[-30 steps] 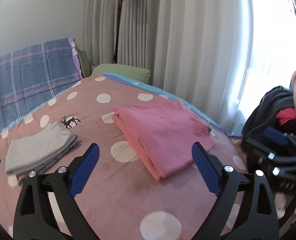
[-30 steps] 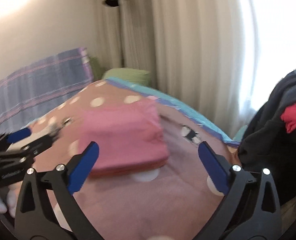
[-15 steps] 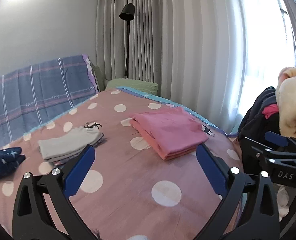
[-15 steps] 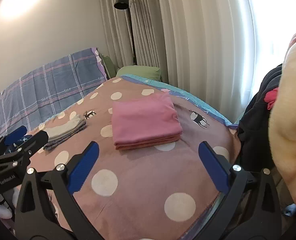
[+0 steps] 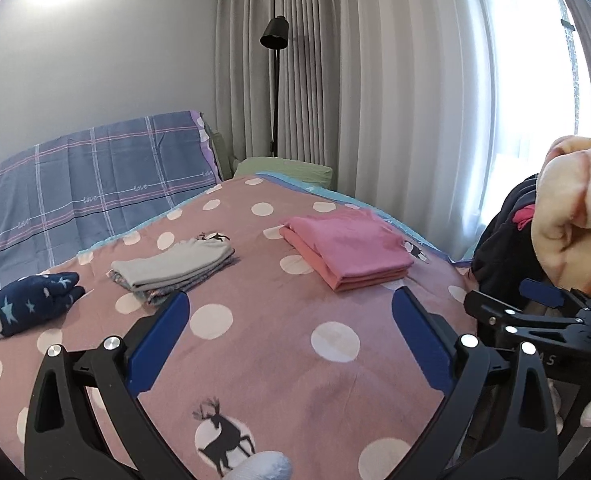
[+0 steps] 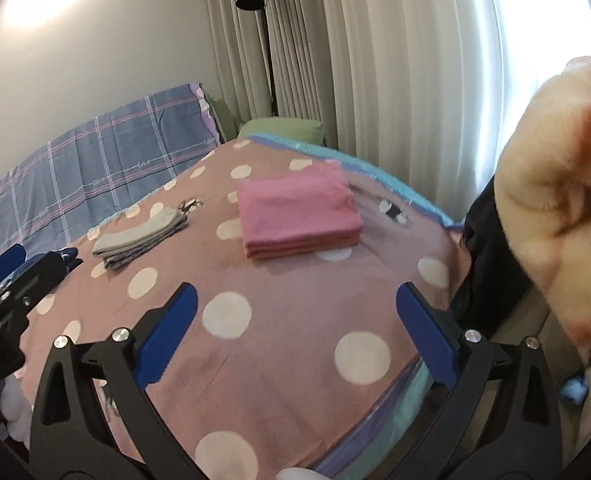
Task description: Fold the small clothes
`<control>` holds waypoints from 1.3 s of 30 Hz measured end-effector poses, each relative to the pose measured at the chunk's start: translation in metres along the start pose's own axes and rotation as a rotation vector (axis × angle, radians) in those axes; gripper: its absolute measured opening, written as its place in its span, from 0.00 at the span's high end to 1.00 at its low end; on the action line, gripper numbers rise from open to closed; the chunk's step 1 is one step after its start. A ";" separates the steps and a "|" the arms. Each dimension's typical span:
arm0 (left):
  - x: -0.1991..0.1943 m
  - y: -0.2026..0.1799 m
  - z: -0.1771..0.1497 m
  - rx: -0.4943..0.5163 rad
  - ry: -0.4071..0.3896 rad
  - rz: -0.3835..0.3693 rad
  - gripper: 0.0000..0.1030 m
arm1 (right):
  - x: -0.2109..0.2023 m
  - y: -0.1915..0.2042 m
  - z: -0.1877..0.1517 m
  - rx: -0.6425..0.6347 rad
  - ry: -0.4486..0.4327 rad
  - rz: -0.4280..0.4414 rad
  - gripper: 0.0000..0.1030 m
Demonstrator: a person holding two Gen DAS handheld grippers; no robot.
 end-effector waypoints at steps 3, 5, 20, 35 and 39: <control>-0.013 0.003 -0.010 -0.005 -0.001 0.007 0.02 | -0.006 0.008 -0.007 -0.022 0.000 -0.004 0.02; -0.020 0.006 -0.016 -0.017 0.002 0.011 0.02 | -0.010 0.015 -0.010 -0.046 -0.004 -0.012 0.02; -0.060 0.036 -0.053 -0.034 0.009 0.079 0.01 | -0.043 0.053 -0.039 -0.104 -0.023 0.016 0.02; -0.064 0.055 -0.069 -0.073 0.022 0.071 0.02 | -0.048 0.076 -0.051 -0.124 -0.007 0.017 0.02; -0.061 0.058 -0.070 -0.085 0.028 0.071 0.01 | -0.046 0.077 -0.052 -0.128 0.000 0.016 0.02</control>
Point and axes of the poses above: each gripper's, at about its wrist camera, not at the fingertips, and x roughly the way its jaws point, y to its left, z to its top, the point moved 8 cm from there along x, roughly the way its jaws point, and after that the axes turned 14 degrees about y, right-handed, at the moved point
